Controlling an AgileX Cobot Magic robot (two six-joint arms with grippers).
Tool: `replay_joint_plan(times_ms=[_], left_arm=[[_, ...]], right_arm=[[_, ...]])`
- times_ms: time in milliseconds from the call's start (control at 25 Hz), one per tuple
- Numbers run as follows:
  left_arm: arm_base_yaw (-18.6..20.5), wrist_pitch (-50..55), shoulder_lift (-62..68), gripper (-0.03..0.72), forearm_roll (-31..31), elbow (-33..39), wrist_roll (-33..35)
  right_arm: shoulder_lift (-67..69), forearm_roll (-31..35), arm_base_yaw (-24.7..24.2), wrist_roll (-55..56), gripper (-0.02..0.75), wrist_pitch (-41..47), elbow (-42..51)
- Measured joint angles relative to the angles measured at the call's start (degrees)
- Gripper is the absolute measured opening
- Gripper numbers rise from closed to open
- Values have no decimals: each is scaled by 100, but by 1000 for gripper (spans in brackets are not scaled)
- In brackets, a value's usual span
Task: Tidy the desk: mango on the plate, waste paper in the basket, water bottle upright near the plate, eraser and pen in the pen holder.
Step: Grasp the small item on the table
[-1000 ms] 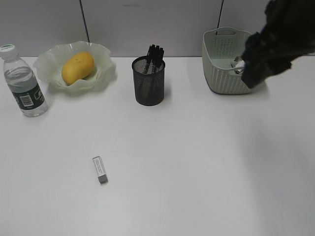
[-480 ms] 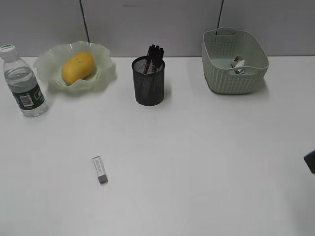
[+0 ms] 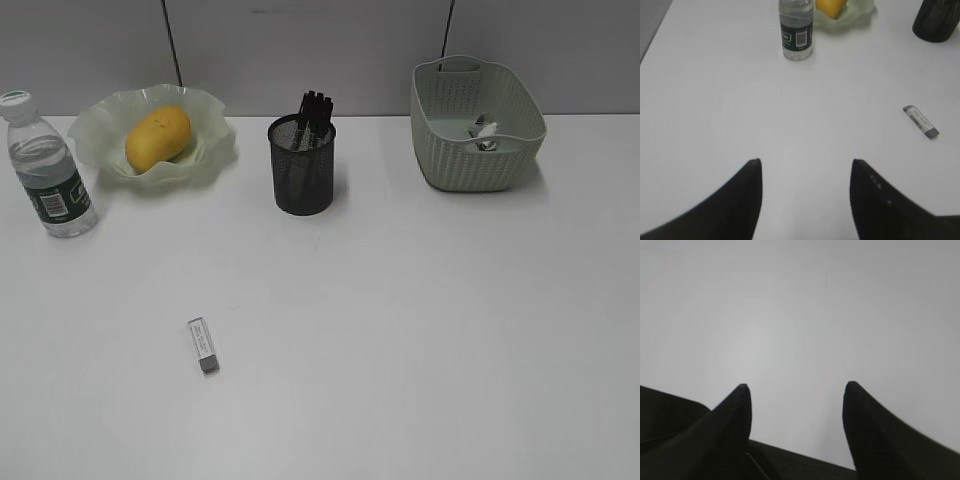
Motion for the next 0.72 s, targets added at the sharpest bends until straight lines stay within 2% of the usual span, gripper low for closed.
replay_joint_plan(times_ms=[80,200,400,560,720], left_arm=[[0,-48,361,428,0,-41,0],[0,-390,1025,428,-316,-149,12],[0,-1088,2421,438,-1121,-332,210],[-45,-1323,3708,439,-1528,-532,210],[-370,-1466,5035,440,-1813,-851,210]], right_arm=[[-253,-247,0,81,486,20,5],[-372,-426,0,117,522,37,7],[-373,-478,0,134,533,18,61],[-373,-502,0,139,531,-16,66],[-373,-514,0,140,521,-24,66]])
